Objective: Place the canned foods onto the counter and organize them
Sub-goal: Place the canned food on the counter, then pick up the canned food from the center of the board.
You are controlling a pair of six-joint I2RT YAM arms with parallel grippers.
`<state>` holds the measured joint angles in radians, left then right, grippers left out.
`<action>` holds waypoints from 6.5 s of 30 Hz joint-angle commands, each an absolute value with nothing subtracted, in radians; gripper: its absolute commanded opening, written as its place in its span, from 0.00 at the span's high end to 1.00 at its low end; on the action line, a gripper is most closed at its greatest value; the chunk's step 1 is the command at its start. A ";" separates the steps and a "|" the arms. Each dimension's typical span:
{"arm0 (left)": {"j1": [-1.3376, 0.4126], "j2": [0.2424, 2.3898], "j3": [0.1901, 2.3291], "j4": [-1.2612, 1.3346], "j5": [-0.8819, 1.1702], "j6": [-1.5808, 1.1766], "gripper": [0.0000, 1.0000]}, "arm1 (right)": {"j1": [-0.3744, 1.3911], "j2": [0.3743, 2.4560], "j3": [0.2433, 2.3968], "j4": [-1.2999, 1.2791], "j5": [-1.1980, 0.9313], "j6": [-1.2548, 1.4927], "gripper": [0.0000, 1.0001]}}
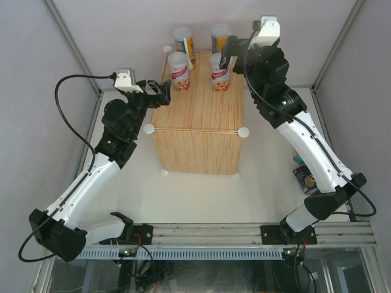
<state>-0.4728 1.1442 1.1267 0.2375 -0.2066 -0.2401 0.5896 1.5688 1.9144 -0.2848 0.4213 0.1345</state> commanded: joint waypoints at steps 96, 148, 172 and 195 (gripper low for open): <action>-0.554 1.065 1.204 0.246 -0.120 -0.260 0.03 | -0.298 1.445 1.044 -0.568 0.251 0.593 0.09; -0.526 1.101 1.209 0.247 -0.116 -0.255 0.02 | -0.298 1.635 1.068 -0.512 0.203 0.586 0.34; -0.525 1.088 1.205 0.240 -0.112 -0.259 0.02 | -0.295 1.588 1.051 -0.506 0.144 0.580 1.00; -0.527 1.108 1.287 0.176 -0.060 -0.339 0.02 | -0.267 1.369 1.052 -0.481 -0.022 0.635 1.00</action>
<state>-0.5316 1.1080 1.2266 0.1741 -0.0933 -0.3042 -0.2779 1.4487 1.0313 -0.5396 0.0204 0.5953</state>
